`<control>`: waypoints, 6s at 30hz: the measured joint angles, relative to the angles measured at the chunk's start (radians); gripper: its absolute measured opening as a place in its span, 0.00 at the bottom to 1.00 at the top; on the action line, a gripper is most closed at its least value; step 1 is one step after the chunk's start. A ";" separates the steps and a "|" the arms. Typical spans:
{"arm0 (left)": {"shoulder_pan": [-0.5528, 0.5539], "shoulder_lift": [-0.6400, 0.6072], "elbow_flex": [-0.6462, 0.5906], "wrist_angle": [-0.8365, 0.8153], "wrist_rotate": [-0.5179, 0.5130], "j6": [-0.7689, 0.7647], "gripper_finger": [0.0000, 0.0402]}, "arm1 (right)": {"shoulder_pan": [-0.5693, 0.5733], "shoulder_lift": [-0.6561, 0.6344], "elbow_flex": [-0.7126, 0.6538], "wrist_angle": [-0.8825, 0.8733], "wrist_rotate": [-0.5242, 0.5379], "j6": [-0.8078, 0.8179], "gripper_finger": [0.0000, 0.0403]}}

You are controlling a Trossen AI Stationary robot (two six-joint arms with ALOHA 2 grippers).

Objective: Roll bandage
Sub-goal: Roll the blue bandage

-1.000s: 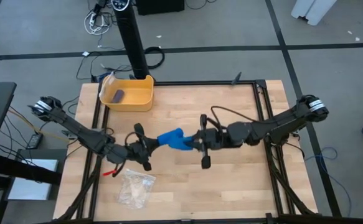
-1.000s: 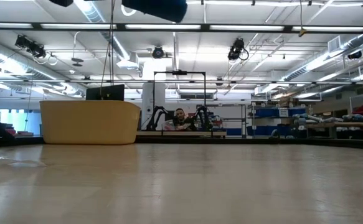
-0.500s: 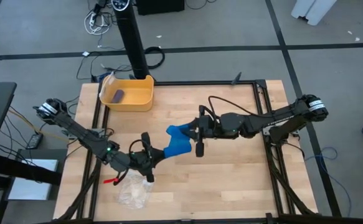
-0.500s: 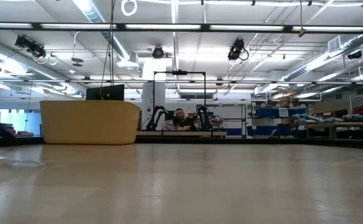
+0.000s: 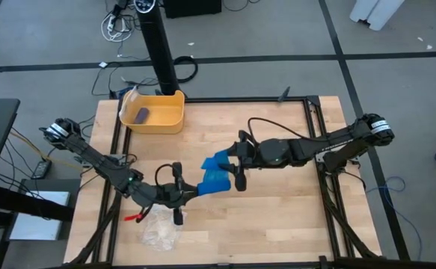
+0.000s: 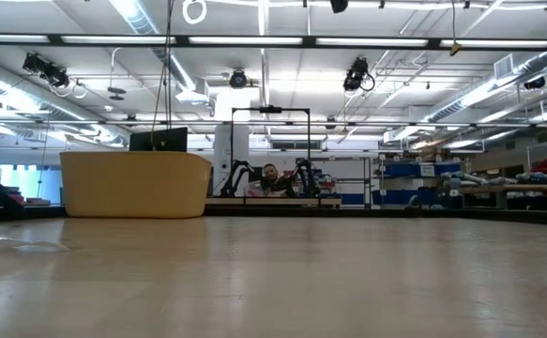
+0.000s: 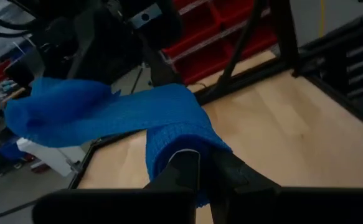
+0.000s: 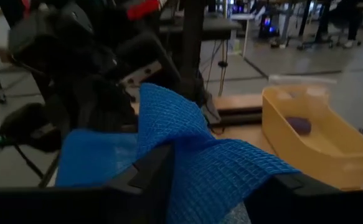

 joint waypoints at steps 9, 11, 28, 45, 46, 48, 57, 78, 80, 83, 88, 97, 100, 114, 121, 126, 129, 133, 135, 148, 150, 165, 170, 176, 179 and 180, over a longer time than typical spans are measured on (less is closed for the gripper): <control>0.002 0.000 -0.068 -0.093 0.008 -0.024 0.05 | 0.001 0.000 0.000 -0.146 -0.051 0.186 0.42; 0.002 0.000 -0.085 -0.094 0.010 -0.024 0.05 | -0.008 -0.001 0.000 -0.204 -0.069 0.238 0.42; 0.001 0.047 -0.098 -0.132 0.078 -0.050 0.05 | -0.067 -0.001 0.000 -0.257 -0.227 0.455 0.47; 0.063 -0.067 -0.097 -0.031 -0.008 -0.333 0.05 | 0.192 -0.015 0.000 -0.233 0.231 -0.316 0.51; 0.072 -0.073 -0.097 -0.028 0.006 -0.355 0.05 | 0.207 -0.008 0.000 -0.208 0.255 -0.341 0.50; 0.087 -0.076 -0.098 -0.025 0.027 -0.389 0.05 | 0.232 0.000 0.000 -0.174 0.263 -0.368 0.47; 0.127 -0.074 -0.098 0.064 0.183 -0.415 0.05 | 0.234 0.016 0.000 -0.121 0.218 -0.397 0.05; 0.124 -0.205 -0.098 0.180 0.298 -0.362 0.05 | 0.156 -0.189 -0.110 -0.229 0.101 -0.111 0.26; 0.127 -0.211 -0.098 0.199 0.295 -0.363 0.05 | 0.160 -0.183 -0.200 -0.045 0.082 -0.098 0.29; 0.138 -0.208 -0.098 0.217 0.291 -0.362 0.05 | 0.160 -0.133 -0.317 0.304 0.054 -0.111 0.33; 0.155 -0.209 -0.098 0.263 0.291 -0.334 0.05 | 0.153 -0.020 -0.389 0.690 -0.002 -0.132 0.36; 0.172 -0.209 -0.098 0.268 0.307 -0.332 0.05 | 0.086 0.081 -0.305 0.755 -0.014 -0.119 0.44; 0.172 -0.208 -0.098 0.273 0.315 -0.329 0.05 | 0.073 0.072 -0.305 0.747 -0.015 -0.107 0.47; 0.172 -0.208 -0.098 0.290 0.325 -0.311 0.05 | 0.148 0.000 -0.305 0.608 0.181 -0.167 0.53; 0.172 -0.209 -0.098 0.290 0.325 -0.313 0.05 | 0.134 -0.003 -0.305 0.617 0.139 -0.149 0.55; 0.173 -0.209 -0.098 0.290 0.325 -0.310 0.05 | 0.073 0.000 -0.305 0.634 0.026 -0.082 0.55; 0.180 -0.209 -0.098 0.290 0.325 -0.310 0.05 | 0.048 0.000 -0.305 0.642 -0.055 -0.066 0.54; 0.189 -0.209 -0.098 0.291 0.325 -0.310 0.05 | 0.021 0.016 -0.305 0.666 -0.108 -0.027 0.52; 0.195 -0.209 -0.098 0.292 0.325 -0.309 0.05 | 0.019 0.038 -0.301 0.681 -0.129 -0.026 0.51; 0.204 -0.209 -0.098 0.319 0.355 -0.302 0.05 | -0.008 0.116 -0.204 0.624 -0.148 -0.107 0.14; 0.204 -0.209 -0.098 0.325 0.365 -0.303 0.05 | -0.021 0.115 -0.204 0.603 -0.146 -0.110 0.04; 0.202 -0.216 -0.098 0.355 0.447 -0.280 0.05 | -0.060 -0.019 -0.205 0.349 -0.148 -0.112 0.01; 0.203 -0.228 -0.098 0.395 0.414 -0.192 0.05 | -0.030 0.009 -0.204 0.319 -0.147 -0.058 0.00; 0.202 -0.227 -0.098 0.347 0.278 -0.053 0.05 | 0.033 0.034 -0.206 0.330 -0.136 -0.017 0.00; 0.202 -0.226 -0.098 0.302 0.223 0.011 0.05 | 0.062 0.034 -0.206 0.345 -0.111 -0.014 0.00; 0.202 -0.225 -0.098 0.287 0.205 0.022 0.05 | 0.067 0.033 -0.206 0.359 -0.112 -0.014 0.00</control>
